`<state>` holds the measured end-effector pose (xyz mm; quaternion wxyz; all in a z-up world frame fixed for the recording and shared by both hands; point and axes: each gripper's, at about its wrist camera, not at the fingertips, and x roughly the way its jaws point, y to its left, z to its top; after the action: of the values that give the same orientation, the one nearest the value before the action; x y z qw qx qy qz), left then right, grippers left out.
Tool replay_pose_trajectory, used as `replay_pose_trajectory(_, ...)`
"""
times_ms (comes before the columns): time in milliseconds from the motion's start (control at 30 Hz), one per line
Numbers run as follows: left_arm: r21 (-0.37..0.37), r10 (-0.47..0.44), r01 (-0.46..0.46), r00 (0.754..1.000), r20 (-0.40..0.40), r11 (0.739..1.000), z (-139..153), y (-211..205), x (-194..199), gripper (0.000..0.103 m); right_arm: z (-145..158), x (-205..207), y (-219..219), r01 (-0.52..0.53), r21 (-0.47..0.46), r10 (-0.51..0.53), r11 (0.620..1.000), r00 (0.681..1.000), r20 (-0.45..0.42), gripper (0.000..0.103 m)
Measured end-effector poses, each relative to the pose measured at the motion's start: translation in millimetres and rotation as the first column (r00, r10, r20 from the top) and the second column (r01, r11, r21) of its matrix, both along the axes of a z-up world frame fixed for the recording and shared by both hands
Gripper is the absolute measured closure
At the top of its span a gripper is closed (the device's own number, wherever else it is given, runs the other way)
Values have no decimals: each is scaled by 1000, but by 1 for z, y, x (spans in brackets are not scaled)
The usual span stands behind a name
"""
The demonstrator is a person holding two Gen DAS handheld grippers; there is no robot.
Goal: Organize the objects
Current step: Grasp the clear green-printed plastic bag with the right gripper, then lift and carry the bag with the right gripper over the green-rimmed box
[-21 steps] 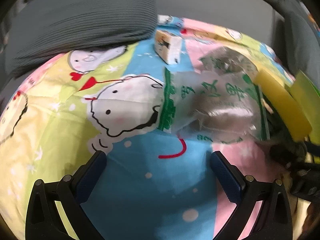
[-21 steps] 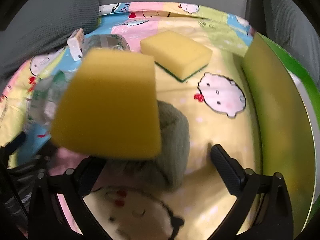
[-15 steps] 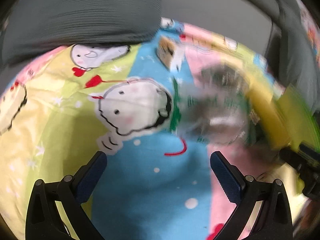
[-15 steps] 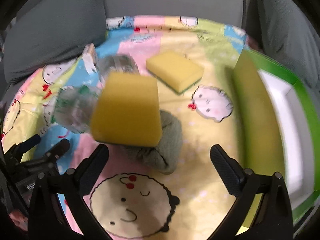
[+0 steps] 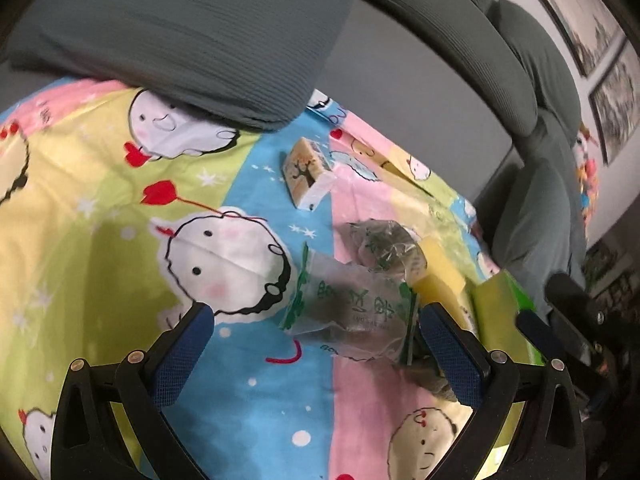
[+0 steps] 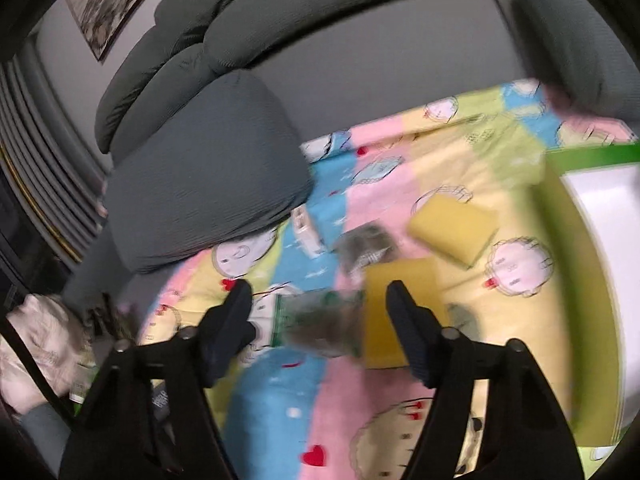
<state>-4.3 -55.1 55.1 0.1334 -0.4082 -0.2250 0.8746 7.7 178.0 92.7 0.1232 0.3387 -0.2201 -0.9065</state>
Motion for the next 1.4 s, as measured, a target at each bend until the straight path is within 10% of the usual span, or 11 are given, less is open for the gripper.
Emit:
replay_pose_trajectory(600,81,-137,131,988,69,988,-23,10,-19,0,-52,-53,-16,-66,-53,78,996,961,266,38)
replay_pose_trajectory(967,166,-223,207,971,86,964,-33,14,-28,45,-67,-69,-23,-62,-12,63,998,946,317,37)
replay_pose_trajectory(1400,38,-255,256,966,-33,966,7,36,3,51,-46,-50,-19,-89,-28,93,996,970,225,45)
